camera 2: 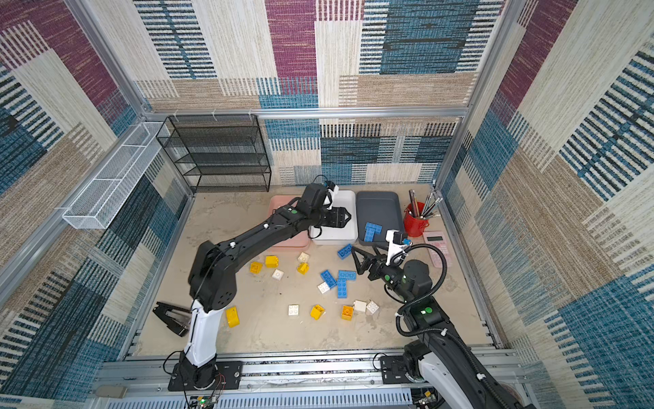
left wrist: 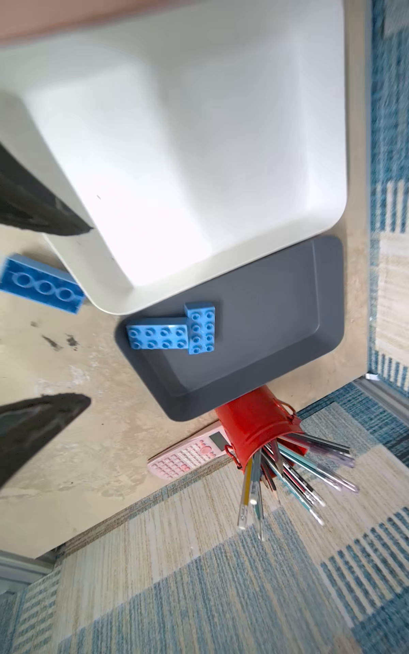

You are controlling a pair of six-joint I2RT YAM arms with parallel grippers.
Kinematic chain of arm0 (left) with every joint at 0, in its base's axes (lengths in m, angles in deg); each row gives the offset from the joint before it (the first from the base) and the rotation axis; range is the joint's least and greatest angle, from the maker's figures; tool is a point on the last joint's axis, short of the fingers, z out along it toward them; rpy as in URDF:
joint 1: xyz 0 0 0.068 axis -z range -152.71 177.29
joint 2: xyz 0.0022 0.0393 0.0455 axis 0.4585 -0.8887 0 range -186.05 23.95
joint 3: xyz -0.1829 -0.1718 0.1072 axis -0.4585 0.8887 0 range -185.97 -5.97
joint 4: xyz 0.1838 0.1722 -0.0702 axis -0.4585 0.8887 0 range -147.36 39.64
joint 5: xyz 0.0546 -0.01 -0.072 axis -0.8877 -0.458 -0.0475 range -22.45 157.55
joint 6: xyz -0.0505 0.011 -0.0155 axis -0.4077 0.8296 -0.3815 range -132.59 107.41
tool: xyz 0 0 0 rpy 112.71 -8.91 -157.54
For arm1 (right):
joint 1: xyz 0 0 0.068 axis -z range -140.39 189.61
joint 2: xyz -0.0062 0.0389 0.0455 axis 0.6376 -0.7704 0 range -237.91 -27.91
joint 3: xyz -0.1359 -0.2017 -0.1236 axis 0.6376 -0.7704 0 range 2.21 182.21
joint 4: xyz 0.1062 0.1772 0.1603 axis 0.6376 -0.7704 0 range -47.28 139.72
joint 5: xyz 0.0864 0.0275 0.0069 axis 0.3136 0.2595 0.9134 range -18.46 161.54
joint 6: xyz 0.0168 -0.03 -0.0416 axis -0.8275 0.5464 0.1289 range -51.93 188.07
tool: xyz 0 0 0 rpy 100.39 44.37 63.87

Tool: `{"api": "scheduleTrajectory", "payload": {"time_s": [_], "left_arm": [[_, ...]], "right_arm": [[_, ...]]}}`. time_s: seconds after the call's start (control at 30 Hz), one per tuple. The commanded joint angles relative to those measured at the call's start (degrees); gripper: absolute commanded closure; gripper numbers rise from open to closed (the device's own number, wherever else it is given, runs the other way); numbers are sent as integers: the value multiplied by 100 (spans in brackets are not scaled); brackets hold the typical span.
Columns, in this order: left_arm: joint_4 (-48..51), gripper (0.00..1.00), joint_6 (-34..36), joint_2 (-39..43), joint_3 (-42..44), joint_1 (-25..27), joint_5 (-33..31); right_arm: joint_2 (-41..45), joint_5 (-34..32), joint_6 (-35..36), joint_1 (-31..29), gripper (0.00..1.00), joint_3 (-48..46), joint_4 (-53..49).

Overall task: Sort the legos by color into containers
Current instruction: 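Withdraw the left gripper while the right gripper grasps another blue brick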

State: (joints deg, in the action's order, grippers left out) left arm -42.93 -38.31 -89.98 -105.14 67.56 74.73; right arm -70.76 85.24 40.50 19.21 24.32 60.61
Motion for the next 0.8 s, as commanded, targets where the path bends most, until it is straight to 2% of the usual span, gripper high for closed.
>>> {"api": "scheduleTrajectory", "payload": {"time_s": [0.0,0.17,0.3,0.4,0.57,0.7,0.77], "left_arm": [[-493,29,-31,989,917,-2,-526],[-348,29,-135,2773,2639,-6,-1005],[115,29,-176,4171,3671,-7,-1262],[800,28,-4,5132,4052,-7,-1442],[1855,23,371,6475,4510,-11,-1803],[2562,22,512,7260,4715,-9,-1926],[2782,22,563,7559,4828,-11,-1914]], "right_arm": [[-590,-875,202,-415,0,364,-754],[-1267,-1586,51,-1089,0,613,-1008],[-1756,-2081,-48,-1619,0,850,-1167],[-2064,-2567,-271,-1923,1,1059,-1391],[-2482,-2827,-411,-2139,5,1329,-1661],[-2928,-2928,-475,-2195,20,1569,-1783],[-3228,-3052,-511,-2205,20,1704,-1787]]}}
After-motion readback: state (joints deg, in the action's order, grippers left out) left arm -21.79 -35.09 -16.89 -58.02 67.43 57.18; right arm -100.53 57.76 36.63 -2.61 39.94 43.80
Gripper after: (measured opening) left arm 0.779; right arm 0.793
